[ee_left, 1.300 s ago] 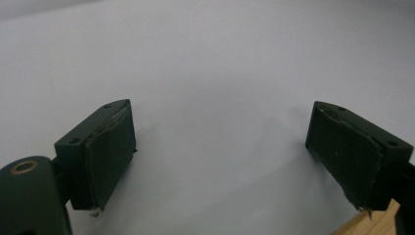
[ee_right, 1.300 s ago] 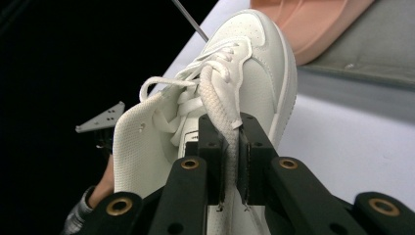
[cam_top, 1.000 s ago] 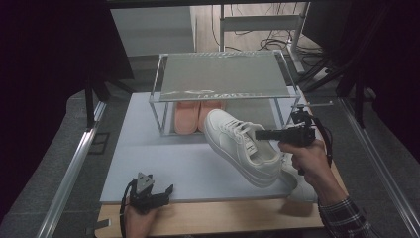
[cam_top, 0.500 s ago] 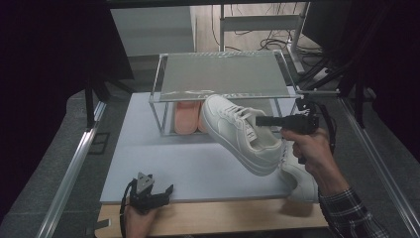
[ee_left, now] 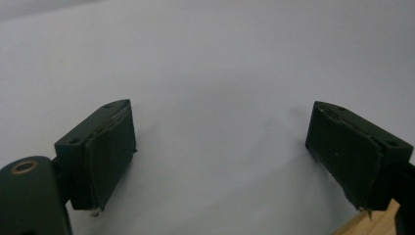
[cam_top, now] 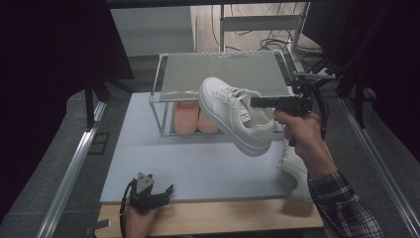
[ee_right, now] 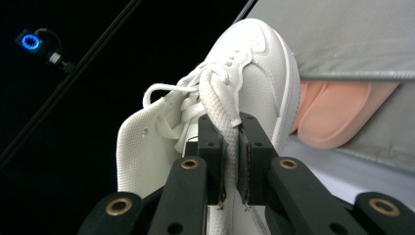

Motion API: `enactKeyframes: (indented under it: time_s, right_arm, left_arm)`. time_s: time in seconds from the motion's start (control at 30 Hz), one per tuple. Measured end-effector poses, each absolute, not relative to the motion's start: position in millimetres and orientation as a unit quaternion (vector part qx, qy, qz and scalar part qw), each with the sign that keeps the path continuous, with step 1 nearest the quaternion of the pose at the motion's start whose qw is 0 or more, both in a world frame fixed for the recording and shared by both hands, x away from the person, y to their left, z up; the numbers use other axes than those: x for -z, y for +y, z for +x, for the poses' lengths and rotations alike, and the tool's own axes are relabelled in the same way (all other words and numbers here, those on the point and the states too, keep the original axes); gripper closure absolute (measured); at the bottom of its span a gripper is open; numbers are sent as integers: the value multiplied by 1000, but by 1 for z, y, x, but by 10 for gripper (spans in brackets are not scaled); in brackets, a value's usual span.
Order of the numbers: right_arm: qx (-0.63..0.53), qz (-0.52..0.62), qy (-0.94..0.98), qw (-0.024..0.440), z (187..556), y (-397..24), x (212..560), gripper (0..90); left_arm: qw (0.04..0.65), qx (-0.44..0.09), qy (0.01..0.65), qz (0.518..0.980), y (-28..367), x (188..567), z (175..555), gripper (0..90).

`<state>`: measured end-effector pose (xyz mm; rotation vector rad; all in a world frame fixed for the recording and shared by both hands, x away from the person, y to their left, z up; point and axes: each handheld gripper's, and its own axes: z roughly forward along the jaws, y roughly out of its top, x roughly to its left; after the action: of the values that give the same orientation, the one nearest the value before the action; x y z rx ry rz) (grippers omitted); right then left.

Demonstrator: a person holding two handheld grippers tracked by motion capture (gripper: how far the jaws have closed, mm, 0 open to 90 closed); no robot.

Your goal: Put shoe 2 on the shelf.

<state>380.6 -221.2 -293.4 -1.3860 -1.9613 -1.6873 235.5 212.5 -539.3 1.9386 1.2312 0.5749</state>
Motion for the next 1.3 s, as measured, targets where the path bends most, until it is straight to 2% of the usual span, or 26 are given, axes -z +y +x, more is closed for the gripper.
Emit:
enactKeyframes:
  time_s: [1.3]
  right_arm:
    - [572,-558,-600,47,470,-176,305,810]
  left_arm:
    - [376,-226,481,759,212,539,236,110]
